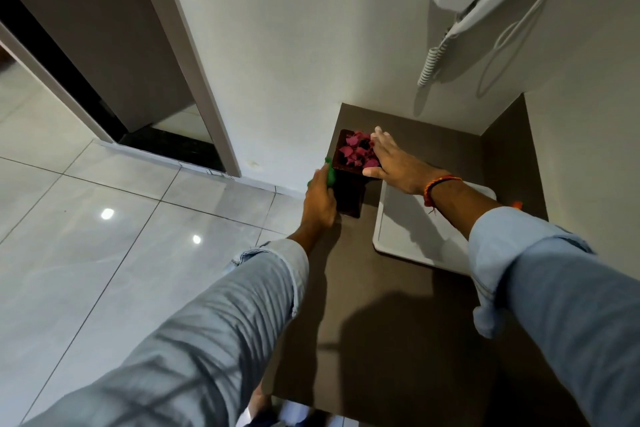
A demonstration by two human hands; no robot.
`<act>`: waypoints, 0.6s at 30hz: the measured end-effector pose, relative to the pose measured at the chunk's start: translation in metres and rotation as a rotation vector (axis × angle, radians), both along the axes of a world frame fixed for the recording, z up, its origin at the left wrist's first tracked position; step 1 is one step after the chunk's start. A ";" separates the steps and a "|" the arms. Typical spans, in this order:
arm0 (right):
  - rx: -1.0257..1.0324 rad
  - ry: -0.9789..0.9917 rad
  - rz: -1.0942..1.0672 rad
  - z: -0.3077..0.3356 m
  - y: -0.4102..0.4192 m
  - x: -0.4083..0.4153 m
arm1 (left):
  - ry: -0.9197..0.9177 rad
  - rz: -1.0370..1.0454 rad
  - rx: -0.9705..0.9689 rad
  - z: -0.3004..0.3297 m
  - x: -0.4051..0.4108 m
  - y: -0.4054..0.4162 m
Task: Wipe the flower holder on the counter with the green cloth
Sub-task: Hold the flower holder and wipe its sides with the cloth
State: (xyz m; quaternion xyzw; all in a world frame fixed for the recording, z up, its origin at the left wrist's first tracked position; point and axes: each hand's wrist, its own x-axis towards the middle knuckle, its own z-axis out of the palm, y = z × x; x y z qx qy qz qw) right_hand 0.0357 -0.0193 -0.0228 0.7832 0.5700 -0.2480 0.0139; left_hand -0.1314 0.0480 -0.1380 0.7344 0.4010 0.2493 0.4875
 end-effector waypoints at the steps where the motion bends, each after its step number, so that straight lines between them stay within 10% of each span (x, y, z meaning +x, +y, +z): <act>1: 0.002 -0.005 0.001 -0.001 0.000 0.001 | 0.012 -0.015 -0.002 -0.002 0.000 -0.002; 10: 0.002 -0.072 0.033 -0.006 0.001 0.004 | 0.654 -0.230 0.333 -0.033 -0.028 -0.010; 18: 0.003 -0.059 0.011 -0.005 0.001 0.002 | 0.397 -0.009 0.197 -0.011 0.015 -0.086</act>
